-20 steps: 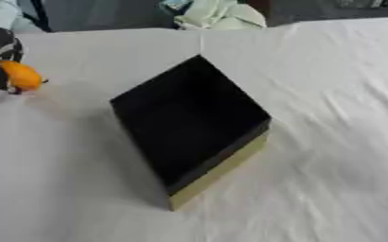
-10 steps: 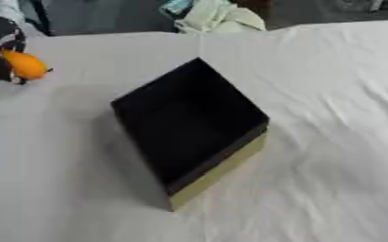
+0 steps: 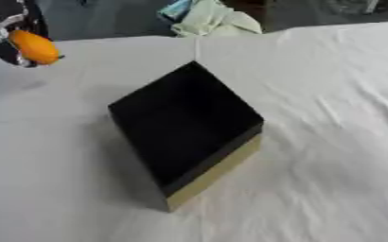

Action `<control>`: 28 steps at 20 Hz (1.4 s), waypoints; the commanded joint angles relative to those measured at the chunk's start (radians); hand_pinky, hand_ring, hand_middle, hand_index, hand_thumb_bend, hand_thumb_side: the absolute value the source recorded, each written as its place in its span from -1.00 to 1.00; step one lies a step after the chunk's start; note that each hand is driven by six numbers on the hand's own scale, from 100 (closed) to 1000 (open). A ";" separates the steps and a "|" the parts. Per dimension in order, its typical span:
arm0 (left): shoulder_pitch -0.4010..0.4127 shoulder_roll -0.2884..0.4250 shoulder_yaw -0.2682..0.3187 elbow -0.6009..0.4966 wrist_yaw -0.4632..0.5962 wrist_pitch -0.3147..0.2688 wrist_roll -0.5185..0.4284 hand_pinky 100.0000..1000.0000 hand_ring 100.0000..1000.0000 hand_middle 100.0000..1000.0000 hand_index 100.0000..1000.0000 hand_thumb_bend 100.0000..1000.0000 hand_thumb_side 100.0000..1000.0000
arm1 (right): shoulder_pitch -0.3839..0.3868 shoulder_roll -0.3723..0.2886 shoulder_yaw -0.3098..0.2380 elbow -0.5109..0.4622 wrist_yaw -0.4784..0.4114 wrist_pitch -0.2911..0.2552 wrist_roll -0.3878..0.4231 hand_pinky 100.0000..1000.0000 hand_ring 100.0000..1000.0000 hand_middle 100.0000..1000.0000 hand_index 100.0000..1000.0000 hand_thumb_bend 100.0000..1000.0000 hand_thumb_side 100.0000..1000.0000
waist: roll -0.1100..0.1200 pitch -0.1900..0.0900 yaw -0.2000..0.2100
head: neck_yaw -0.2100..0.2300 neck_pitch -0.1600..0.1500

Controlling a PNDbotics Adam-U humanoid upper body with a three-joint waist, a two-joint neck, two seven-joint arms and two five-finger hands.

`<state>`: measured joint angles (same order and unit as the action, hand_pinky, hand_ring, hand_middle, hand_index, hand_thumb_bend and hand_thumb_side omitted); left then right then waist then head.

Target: Pick up objects on the table and place them in the box.

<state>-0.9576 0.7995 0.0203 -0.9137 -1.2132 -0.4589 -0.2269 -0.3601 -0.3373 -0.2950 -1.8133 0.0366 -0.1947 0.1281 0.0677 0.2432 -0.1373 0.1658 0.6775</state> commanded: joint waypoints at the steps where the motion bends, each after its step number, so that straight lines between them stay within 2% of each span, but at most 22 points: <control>1: -0.025 0.028 -0.025 -0.086 0.070 -0.035 0.019 -1.00 -0.35 -0.33 -0.20 0.05 -1.00 | -0.008 -0.013 -0.001 -0.024 -0.003 0.003 0.000 0.31 0.03 0.09 0.60 -1.00 0.65 | -0.001 -0.026 -0.002 | -0.002 0.005; 7: -0.038 0.002 -0.095 -0.225 0.213 -0.061 0.026 -1.00 -0.38 -0.36 -0.23 -0.04 -1.00 | -0.011 -0.011 0.000 -0.028 -0.003 0.005 0.000 0.31 0.04 0.09 0.60 -1.00 0.64 | 0.002 -0.030 -0.007 | -0.006 0.002; 14: -0.054 -0.082 -0.182 -0.371 0.292 -0.074 0.011 -1.00 -0.40 -0.38 -0.25 -0.11 -1.00 | -0.013 -0.008 0.002 -0.031 -0.003 0.007 0.001 0.31 0.03 0.09 0.60 -1.00 0.64 | 0.002 -0.031 -0.012 | -0.012 0.002; 20: -0.054 -0.191 -0.228 -0.456 0.275 -0.057 -0.001 -1.00 -0.41 -0.38 -0.26 -0.15 -1.00 | -0.015 -0.007 0.001 -0.030 -0.003 0.006 -0.002 0.30 0.03 0.09 0.60 -1.00 0.64 | -0.002 -0.025 -0.015 | -0.005 0.005; 28: -0.041 -0.284 -0.262 -0.446 0.181 -0.066 0.012 -1.00 -0.40 -0.38 -0.25 -0.16 -1.00 | -0.017 -0.010 -0.003 -0.026 -0.003 0.002 -0.006 0.30 0.03 0.08 0.60 -1.00 0.64 | -0.005 -0.016 -0.017 | 0.004 0.013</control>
<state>-0.9834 0.5101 -0.2460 -1.3507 -1.0187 -0.5237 -0.2219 -0.3615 -0.3300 -0.2901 -1.8242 0.0366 -0.1904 0.1249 0.0688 0.2422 -0.1538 0.1659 0.6852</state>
